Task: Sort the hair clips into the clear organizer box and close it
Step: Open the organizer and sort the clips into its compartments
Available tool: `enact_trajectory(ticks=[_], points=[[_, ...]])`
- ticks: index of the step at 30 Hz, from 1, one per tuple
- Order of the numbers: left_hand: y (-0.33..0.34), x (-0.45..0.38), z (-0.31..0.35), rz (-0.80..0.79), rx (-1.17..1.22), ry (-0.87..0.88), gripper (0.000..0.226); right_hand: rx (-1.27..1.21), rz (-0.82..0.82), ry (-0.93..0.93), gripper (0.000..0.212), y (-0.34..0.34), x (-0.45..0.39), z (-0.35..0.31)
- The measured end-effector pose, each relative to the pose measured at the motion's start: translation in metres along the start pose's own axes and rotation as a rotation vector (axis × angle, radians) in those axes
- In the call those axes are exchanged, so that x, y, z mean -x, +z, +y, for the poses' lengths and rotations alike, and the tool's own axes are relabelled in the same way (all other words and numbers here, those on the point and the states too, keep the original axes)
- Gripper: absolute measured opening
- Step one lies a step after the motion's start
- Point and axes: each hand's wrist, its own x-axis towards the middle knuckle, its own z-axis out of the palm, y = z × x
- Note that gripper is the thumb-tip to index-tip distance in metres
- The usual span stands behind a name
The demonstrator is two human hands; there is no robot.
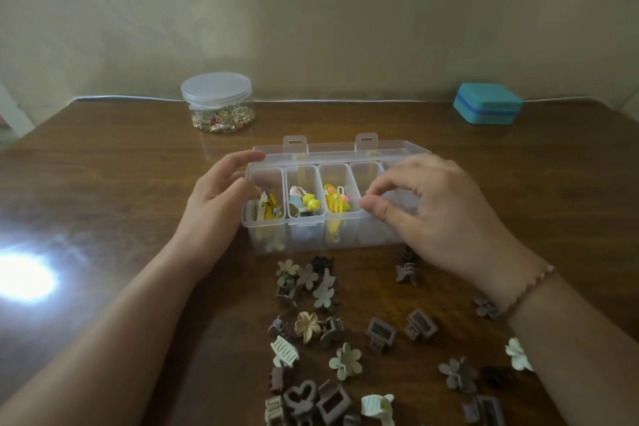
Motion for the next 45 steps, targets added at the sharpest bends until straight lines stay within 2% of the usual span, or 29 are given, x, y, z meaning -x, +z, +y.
enact_trajectory(ticks=[3,5,8,10,13,18,20,23,26,29,32,37,39,41,45], points=[[0.001,0.000,0.001,-0.006,0.003,0.000,0.057,0.096,0.057,-0.086,0.038,-0.002,0.003,-0.001],[0.000,0.000,0.001,-0.001,0.004,-0.006,0.056,0.091,0.072,-0.181,0.030,-0.005,0.005,-0.006],[0.000,0.000,0.000,0.014,0.006,-0.018,0.056,-0.043,-0.187,-0.372,0.020,-0.004,0.013,-0.018],[0.000,0.000,0.000,0.017,0.001,-0.018,0.056,0.029,-0.364,-0.510,0.022,0.003,0.016,-0.022],[0.000,0.000,0.000,0.002,-0.006,-0.013,0.056,0.140,-0.431,-0.580,0.025,0.015,0.016,-0.021],[0.000,0.000,-0.001,0.014,-0.005,-0.029,0.053,0.134,-0.359,-0.618,0.013,0.021,0.014,-0.018],[-0.001,0.000,-0.001,0.019,0.002,-0.038,0.052,0.044,-0.296,-0.585,0.011,0.013,0.013,-0.015],[-0.002,-0.001,-0.002,0.008,0.004,-0.041,0.051,-0.140,-0.056,-0.431,0.014,-0.007,0.010,-0.005],[-0.002,-0.001,-0.002,0.004,0.010,-0.040,0.052,-0.114,0.179,-0.225,0.016,-0.017,0.007,0.007],[-0.001,-0.001,-0.002,0.002,0.013,-0.038,0.053,0.004,0.156,-0.098,0.017,-0.010,0.005,0.016],[-0.001,-0.002,-0.002,-0.001,0.015,-0.031,0.053,0.071,0.064,-0.096,0.019,-0.004,0.005,0.020],[-0.002,-0.002,-0.003,-0.007,0.020,-0.035,0.052,0.035,0.158,-0.153,0.020,-0.010,0.008,0.011],[-0.002,-0.002,-0.003,-0.006,0.016,-0.032,0.052,-0.040,0.086,-0.229,0.023,-0.011,0.011,0.001],[-0.002,-0.002,-0.002,-0.004,0.014,-0.029,0.052,-0.073,-0.098,-0.281,0.027,-0.008,0.016,-0.011],[-0.001,-0.001,-0.001,-0.007,0.018,-0.029,0.054,0.142,-0.338,-0.348,0.037,0.007,0.021,-0.022]])
